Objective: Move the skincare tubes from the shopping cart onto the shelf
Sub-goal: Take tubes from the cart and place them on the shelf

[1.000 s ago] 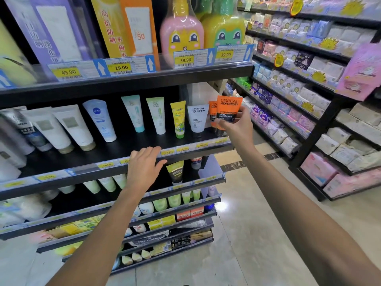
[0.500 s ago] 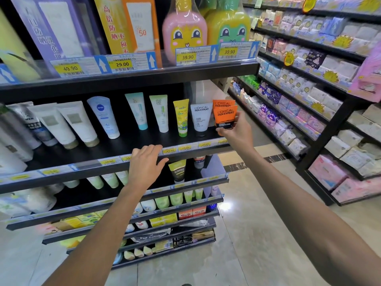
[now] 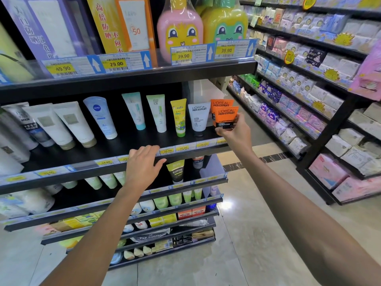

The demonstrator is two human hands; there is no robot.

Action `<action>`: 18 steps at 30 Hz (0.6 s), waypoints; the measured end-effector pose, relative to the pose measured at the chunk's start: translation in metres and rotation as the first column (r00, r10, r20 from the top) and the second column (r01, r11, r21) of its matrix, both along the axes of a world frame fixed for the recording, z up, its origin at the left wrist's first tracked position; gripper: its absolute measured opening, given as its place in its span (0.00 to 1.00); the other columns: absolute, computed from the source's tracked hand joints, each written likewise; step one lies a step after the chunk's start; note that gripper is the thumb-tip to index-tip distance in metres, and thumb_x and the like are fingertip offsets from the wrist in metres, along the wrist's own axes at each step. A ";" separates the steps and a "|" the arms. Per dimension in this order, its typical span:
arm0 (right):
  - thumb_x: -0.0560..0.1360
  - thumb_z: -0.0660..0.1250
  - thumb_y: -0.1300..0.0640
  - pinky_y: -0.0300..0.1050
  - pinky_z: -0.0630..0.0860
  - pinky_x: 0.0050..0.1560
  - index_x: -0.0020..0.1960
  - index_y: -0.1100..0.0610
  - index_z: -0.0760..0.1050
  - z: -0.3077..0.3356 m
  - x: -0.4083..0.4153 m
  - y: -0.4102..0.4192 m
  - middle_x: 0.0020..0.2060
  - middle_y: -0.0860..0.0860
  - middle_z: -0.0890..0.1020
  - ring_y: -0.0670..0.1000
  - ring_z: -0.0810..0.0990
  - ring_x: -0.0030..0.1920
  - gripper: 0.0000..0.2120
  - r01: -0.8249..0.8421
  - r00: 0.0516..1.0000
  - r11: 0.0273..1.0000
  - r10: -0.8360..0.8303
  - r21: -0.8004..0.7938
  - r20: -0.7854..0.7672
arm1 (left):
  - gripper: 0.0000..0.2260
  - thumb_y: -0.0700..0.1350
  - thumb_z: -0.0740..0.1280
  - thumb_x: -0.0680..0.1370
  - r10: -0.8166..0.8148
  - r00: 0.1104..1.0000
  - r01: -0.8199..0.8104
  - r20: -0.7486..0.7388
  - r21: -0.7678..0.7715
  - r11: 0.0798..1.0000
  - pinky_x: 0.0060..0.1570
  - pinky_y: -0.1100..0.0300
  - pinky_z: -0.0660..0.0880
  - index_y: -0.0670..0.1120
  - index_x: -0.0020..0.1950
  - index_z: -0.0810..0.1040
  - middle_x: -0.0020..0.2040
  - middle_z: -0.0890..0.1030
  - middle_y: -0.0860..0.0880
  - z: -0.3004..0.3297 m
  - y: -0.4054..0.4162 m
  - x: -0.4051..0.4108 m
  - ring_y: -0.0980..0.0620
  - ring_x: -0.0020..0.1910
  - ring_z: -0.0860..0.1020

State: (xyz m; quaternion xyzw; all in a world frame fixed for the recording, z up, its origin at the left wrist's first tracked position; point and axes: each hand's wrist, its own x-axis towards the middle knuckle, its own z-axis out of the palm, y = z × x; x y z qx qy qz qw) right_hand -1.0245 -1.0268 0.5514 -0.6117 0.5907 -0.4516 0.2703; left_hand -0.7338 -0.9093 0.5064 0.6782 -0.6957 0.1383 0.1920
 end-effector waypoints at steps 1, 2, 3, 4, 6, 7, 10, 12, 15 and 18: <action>0.71 0.81 0.55 0.39 0.75 0.53 0.65 0.54 0.71 0.000 0.000 0.001 0.56 0.48 0.83 0.40 0.81 0.48 0.28 -0.003 1.000 1.000 0.003 0.007 0.000 | 0.17 0.55 0.71 0.78 0.004 1.000 -0.004 0.001 0.003 1.000 0.51 0.49 0.70 0.46 0.62 0.78 0.51 0.83 0.49 0.000 0.000 0.000 0.46 0.49 0.79; 0.71 0.81 0.55 0.37 0.74 0.51 0.65 0.54 0.71 -0.001 -0.001 0.002 0.57 0.48 0.83 0.38 0.79 0.47 0.28 -0.005 1.000 1.000 0.005 0.012 -0.001 | 0.17 0.55 0.71 0.78 0.008 1.000 -0.008 0.003 0.005 1.000 0.51 0.49 0.70 0.46 0.62 0.78 0.51 0.83 0.49 0.001 0.001 -0.001 0.46 0.49 0.79; 0.72 0.80 0.55 0.37 0.75 0.52 0.66 0.54 0.70 -0.002 -0.001 0.002 0.57 0.48 0.83 0.37 0.79 0.47 0.28 -0.006 1.000 1.000 0.006 0.014 -0.004 | 0.17 0.55 0.71 0.78 0.011 1.000 -0.011 0.002 0.007 1.000 0.51 0.49 0.70 0.46 0.62 0.78 0.51 0.83 0.49 0.001 0.001 -0.002 0.45 0.49 0.79; 0.72 0.80 0.56 0.39 0.76 0.53 0.67 0.54 0.70 -0.002 -0.002 0.003 0.57 0.47 0.83 0.37 0.79 0.47 0.29 -0.007 1.000 1.000 0.007 0.013 -0.007 | 0.17 0.54 0.71 0.78 0.012 1.000 -0.012 -0.004 0.009 1.000 0.52 0.48 0.71 0.46 0.62 0.79 0.50 0.83 0.48 0.002 0.002 -0.002 0.45 0.49 0.80; 0.72 0.80 0.55 0.43 0.78 0.59 0.71 0.54 0.69 -0.002 -0.004 0.008 0.57 0.46 0.82 0.37 0.79 0.50 0.32 -0.010 1.000 1.000 0.010 0.016 -0.003 | 0.17 0.53 0.71 0.79 0.008 1.000 -0.008 -0.020 0.014 1.000 0.54 0.48 0.71 0.45 0.63 0.78 0.51 0.83 0.48 0.003 0.004 -0.003 0.45 0.50 0.80; 0.73 0.79 0.53 0.45 0.77 0.61 0.74 0.54 0.67 -0.002 -0.005 0.012 0.59 0.47 0.82 0.40 0.80 0.52 0.34 -0.008 1.000 1.000 0.008 0.021 -0.003 | 0.17 0.52 0.71 0.79 0.005 1.000 -0.005 -0.026 0.017 1.000 0.56 0.47 0.71 0.45 0.64 0.78 0.52 0.83 0.48 0.003 0.005 -0.003 0.45 0.51 0.80; 0.75 0.77 0.47 0.52 0.73 0.70 0.80 0.56 0.60 -0.011 -0.011 0.032 0.72 0.53 0.74 0.51 0.74 0.69 0.41 0.040 0.998 0.999 -0.038 0.037 -0.052 | 0.20 0.52 0.68 0.81 -0.014 1.000 0.015 -0.019 0.050 0.999 0.65 0.47 0.69 0.44 0.69 0.75 0.60 0.82 0.47 0.003 0.007 0.000 0.45 0.61 0.78; 0.78 0.73 0.47 0.53 0.69 0.74 0.81 0.57 0.58 -0.021 -0.013 0.054 0.76 0.54 0.69 0.53 0.69 0.75 0.39 0.064 0.991 0.998 -0.065 -0.006 -0.119 | 0.23 0.51 0.67 0.81 -0.031 0.999 0.033 -0.028 0.059 0.998 0.74 0.46 0.64 0.43 0.74 0.72 0.68 0.78 0.45 0.005 0.012 0.000 0.44 0.69 0.74; 0.81 0.68 0.50 0.54 0.69 0.74 0.78 0.58 0.65 -0.037 -0.007 0.095 0.73 0.54 0.71 0.53 0.69 0.73 0.28 0.028 0.976 0.989 -0.057 -0.143 -0.209 | 0.25 0.48 0.66 0.82 -0.012 0.993 0.018 -0.118 0.044 0.999 0.79 0.44 0.57 0.42 0.78 0.67 0.75 0.70 0.43 0.006 0.036 -0.003 0.43 0.77 0.64; 0.82 0.66 0.50 0.51 0.73 0.71 0.74 0.57 0.70 -0.055 0.014 0.134 0.71 0.53 0.74 0.53 0.72 0.71 0.23 -0.153 0.941 0.982 0.112 -0.106 -0.319 | 0.25 0.51 0.65 0.83 0.068 0.989 -0.060 -0.131 0.066 0.996 0.76 0.43 0.62 0.42 0.78 0.66 0.75 0.69 0.43 -0.004 0.074 -0.001 0.42 0.77 0.63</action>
